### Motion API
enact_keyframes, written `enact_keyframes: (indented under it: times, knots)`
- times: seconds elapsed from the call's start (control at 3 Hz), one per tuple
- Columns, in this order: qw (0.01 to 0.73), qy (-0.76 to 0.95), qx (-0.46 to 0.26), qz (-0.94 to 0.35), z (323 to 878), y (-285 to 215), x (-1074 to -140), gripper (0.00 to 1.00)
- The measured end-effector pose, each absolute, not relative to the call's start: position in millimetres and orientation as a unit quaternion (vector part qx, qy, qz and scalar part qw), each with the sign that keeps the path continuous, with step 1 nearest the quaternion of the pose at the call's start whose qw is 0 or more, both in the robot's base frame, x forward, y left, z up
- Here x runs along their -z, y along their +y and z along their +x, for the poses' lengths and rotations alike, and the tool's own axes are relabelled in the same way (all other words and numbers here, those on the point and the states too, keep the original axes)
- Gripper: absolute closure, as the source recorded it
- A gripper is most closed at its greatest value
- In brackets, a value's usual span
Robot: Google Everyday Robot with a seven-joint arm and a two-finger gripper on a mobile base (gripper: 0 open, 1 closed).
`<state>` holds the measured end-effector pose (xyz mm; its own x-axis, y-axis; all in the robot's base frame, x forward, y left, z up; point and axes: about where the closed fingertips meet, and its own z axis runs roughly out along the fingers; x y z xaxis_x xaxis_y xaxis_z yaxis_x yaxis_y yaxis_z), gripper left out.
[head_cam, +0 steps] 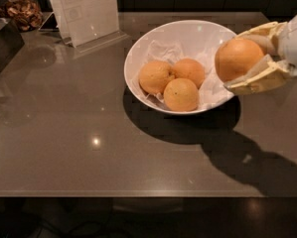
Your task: Pick orange from white bowl
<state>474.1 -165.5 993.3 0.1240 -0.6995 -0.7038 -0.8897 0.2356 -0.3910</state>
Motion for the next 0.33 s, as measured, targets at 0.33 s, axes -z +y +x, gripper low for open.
enact_keyframes:
  times: [0.33]
  knots:
    - [0.44,0.658,-0.106,-0.602,469.8,-172.8,-994.6,1.0]
